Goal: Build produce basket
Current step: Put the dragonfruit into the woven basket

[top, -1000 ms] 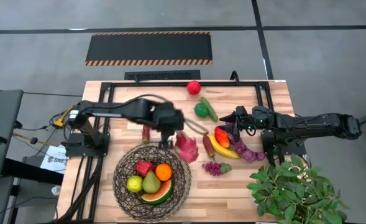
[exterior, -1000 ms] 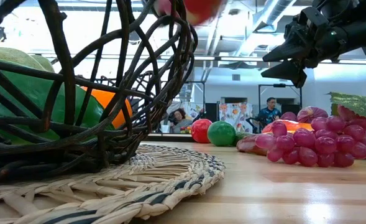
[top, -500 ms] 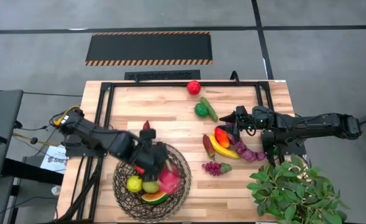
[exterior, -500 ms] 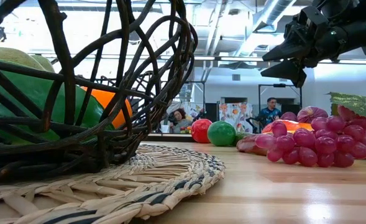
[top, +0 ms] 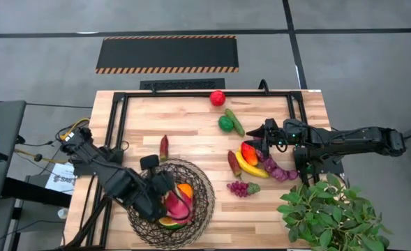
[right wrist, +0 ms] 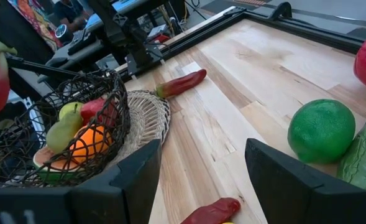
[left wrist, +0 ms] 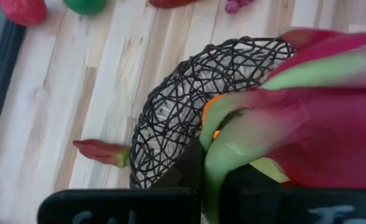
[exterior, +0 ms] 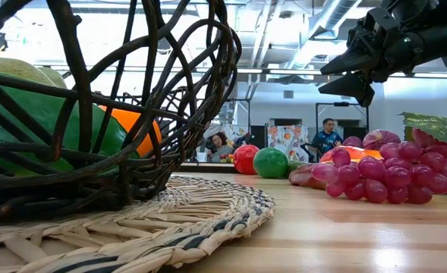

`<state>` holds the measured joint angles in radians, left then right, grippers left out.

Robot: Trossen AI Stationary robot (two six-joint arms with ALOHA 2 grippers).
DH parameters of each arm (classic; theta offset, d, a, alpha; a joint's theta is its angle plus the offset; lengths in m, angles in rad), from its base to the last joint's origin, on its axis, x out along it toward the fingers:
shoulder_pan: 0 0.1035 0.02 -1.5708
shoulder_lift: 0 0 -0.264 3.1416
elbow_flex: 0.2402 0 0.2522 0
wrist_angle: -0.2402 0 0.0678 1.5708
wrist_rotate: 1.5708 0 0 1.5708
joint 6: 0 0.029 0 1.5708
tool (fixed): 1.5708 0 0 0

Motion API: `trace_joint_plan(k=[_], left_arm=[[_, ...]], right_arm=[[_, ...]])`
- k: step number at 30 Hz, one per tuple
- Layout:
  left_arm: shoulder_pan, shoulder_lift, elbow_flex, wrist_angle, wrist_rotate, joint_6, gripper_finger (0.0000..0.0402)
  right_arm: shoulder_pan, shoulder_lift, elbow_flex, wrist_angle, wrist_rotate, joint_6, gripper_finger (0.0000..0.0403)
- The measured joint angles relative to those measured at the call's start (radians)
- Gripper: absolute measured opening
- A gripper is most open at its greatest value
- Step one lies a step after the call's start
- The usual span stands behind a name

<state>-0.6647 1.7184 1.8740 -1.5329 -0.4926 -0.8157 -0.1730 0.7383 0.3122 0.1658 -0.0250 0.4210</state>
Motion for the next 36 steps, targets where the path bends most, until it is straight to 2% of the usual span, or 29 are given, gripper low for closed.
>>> trace_joint_plan(k=[15, 25, 36], left_arm=[[-0.079, 0.000, -0.011, -0.036, -0.120, -0.088, 0.0000], [-0.090, 0.001, -0.144, -0.020, -0.095, -0.171, 0.0000], [-0.090, 0.001, -0.172, 0.029, -0.069, -0.168, 0.0000]], right_arm=[[0.000, 0.000, 0.000, 0.000, 0.002, -0.001, 0.0255], [0.000, 0.000, 0.000, 0.002, 0.003, -0.002, 0.0255], [0.000, 0.000, 0.000, 0.008, 0.003, -0.003, 0.0255]])
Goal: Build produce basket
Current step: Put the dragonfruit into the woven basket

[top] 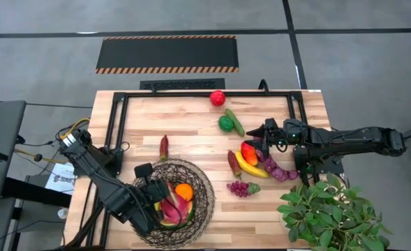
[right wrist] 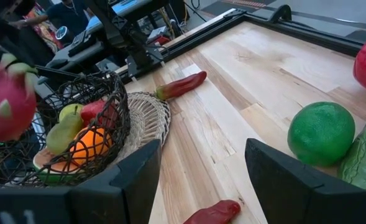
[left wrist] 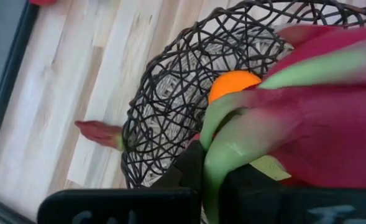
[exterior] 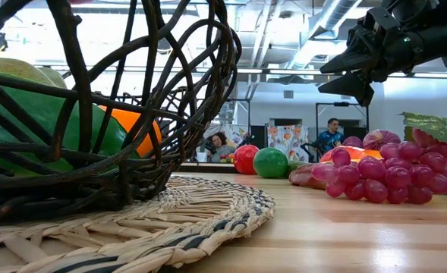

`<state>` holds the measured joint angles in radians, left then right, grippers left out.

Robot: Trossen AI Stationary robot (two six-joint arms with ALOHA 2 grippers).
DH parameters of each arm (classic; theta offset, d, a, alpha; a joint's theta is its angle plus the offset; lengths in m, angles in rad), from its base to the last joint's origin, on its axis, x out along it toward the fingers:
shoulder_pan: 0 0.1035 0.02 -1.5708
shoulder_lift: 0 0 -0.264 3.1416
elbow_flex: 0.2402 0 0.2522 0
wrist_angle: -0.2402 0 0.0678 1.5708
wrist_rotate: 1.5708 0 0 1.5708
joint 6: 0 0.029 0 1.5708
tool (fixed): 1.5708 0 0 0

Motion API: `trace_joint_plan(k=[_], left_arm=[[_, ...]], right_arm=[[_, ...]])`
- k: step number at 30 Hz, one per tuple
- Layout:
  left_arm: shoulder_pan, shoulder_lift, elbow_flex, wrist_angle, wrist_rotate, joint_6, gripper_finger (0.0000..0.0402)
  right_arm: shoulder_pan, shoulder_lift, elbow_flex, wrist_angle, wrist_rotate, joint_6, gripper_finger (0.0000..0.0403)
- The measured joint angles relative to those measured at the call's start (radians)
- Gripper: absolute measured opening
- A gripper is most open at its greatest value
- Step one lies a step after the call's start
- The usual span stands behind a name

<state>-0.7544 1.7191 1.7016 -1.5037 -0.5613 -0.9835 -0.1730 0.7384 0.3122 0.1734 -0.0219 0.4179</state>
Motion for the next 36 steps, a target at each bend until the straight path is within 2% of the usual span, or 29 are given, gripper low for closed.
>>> trace_joint_plan(k=[5, 11, 17, 28, 31, 36], left_arm=[[-0.009, 0.000, 0.000, 0.002, 0.035, -0.016, 0.0000], [-0.059, 0.000, 0.000, -0.002, 0.130, -0.059, 0.0000], [-0.087, 0.000, -0.001, -0.001, 0.138, -0.080, 0.0000], [-0.097, 0.000, -0.139, 0.016, 0.217, -0.116, 0.0002], [-0.090, -0.001, -0.140, 0.017, 0.212, -0.110, 0.0019], [-0.072, -0.001, -0.140, 0.018, 0.209, -0.108, 0.0082]], right_arm=[[0.000, 0.000, 0.000, 0.000, 0.000, 0.000, 0.0255], [0.000, 0.000, 0.000, -0.001, 0.000, 0.000, 0.0255], [0.000, 0.000, 0.000, -0.001, 0.000, 0.000, 0.0255], [0.000, 0.000, 0.000, -0.001, 0.000, 0.000, 0.0255], [0.000, 0.000, 0.000, -0.001, 0.000, 0.000, 0.0255], [0.000, 0.000, 0.000, -0.001, 0.000, 0.000, 0.0255]])
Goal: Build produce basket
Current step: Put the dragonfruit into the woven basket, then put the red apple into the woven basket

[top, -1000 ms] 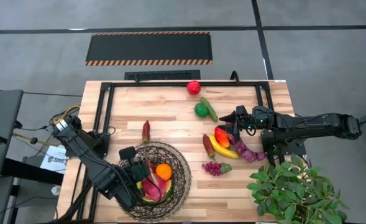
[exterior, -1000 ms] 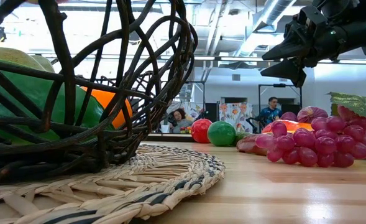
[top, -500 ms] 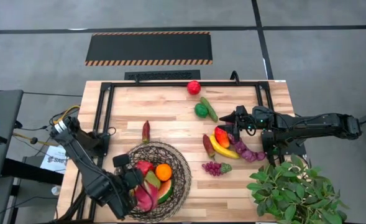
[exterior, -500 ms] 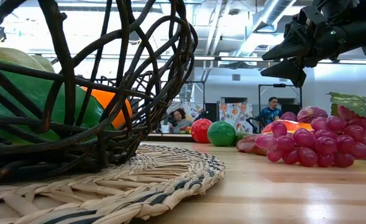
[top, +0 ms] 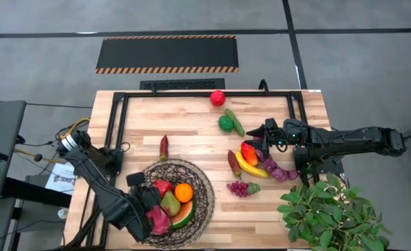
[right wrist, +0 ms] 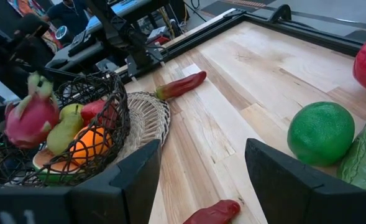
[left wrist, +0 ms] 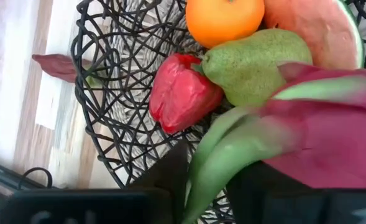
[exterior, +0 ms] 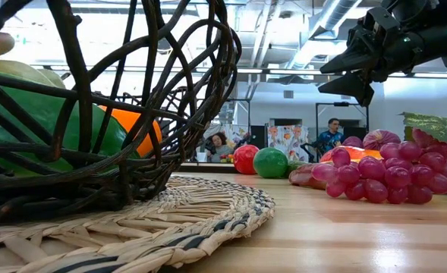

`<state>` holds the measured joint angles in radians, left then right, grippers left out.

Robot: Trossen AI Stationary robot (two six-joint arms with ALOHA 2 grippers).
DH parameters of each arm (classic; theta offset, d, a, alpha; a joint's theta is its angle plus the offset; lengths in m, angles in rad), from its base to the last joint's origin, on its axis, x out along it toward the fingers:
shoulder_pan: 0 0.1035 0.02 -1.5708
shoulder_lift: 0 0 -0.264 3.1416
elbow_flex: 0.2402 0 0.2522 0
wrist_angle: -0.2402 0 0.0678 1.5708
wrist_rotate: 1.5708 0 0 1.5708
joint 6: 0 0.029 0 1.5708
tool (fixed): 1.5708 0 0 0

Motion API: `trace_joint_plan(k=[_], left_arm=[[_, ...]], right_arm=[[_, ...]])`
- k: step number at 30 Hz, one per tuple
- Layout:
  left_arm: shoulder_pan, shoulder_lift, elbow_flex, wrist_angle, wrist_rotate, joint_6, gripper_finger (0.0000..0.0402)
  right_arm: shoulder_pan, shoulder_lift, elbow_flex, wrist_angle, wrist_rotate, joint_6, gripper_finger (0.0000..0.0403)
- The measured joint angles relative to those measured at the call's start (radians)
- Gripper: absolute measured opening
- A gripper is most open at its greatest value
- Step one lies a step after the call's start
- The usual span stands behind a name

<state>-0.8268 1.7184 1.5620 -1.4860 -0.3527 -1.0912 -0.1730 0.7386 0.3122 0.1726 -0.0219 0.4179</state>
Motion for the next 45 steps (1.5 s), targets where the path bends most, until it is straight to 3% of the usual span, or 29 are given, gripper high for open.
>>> trace_joint_plan(k=[8, 19, 28, 37, 45], left_arm=[[0.013, 0.000, 0.000, -0.006, -0.007, 0.004, 0.0165], [-0.042, -0.097, 0.000, -0.006, -0.309, -0.218, 0.0174], [-0.067, -0.196, 0.000, -0.007, -0.550, -0.227, 0.0174], [0.020, -0.279, 0.000, -0.007, -0.623, -0.088, 0.0174], [0.289, -0.297, 0.000, 0.186, -0.575, 0.339, 0.0203]], right_arm=[[0.000, 0.000, 0.000, 0.000, 0.000, -0.005, 0.0255], [0.000, 0.000, 0.000, 0.074, -0.001, -0.010, 0.0255], [-0.005, 0.000, 0.010, 0.129, -0.001, -0.038, 0.0255], [-0.056, 0.000, 0.014, 0.119, -0.002, -0.034, 0.0255], [-0.106, 0.000, 0.015, -0.022, -0.002, -0.034, 0.0255]])
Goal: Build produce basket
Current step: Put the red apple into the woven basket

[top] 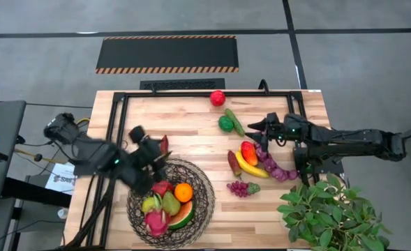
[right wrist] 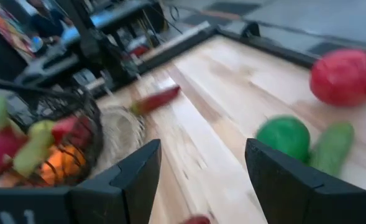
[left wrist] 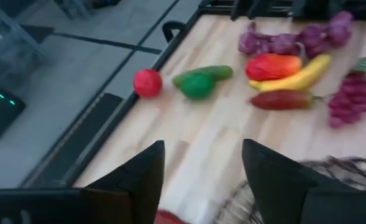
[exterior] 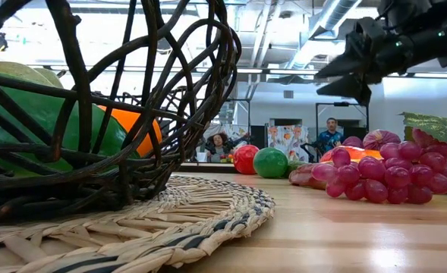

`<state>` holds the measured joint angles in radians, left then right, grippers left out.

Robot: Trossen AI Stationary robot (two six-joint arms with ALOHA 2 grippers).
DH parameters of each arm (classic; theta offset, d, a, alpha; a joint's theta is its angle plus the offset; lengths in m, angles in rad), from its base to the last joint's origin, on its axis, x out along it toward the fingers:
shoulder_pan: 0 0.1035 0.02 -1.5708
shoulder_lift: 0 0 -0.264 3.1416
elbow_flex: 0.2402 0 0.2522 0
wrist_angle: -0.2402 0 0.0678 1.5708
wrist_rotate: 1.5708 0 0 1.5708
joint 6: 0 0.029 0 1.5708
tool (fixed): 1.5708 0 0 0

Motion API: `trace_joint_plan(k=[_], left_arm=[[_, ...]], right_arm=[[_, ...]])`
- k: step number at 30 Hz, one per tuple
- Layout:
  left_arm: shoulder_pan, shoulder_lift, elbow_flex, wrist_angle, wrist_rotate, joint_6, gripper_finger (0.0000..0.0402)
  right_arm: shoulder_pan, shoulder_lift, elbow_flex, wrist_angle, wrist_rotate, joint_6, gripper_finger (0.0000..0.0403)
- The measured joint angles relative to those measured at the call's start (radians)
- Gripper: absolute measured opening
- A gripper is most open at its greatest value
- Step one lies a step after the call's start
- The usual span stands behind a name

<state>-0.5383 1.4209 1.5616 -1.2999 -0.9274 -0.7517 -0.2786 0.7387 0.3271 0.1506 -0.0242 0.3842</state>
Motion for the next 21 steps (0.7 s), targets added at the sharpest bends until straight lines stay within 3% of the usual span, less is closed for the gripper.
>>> trace_joint_plan(k=[6, 10, 14, 21], left_arm=[[0.216, 0.028, 0.002, 0.294, 0.099, 0.338, 0.0253], [0.326, 0.101, 0.002, 0.483, 0.239, 0.507, 0.0269], [0.405, 0.217, 0.001, 0.642, 0.412, 0.609, 0.0270], [0.517, 0.422, 0.000, 0.916, 0.573, 0.690, 0.0270]], right_arm=[[-0.019, 0.000, 0.000, -0.026, -0.001, 0.000, 0.0255], [-0.020, 0.000, 0.001, -0.062, 0.001, 0.000, 0.0255], [-0.032, 0.000, 0.001, -0.117, 0.006, 0.008, 0.0255], [-0.059, 0.000, 0.001, -0.161, 0.028, 0.034, 0.0255]])
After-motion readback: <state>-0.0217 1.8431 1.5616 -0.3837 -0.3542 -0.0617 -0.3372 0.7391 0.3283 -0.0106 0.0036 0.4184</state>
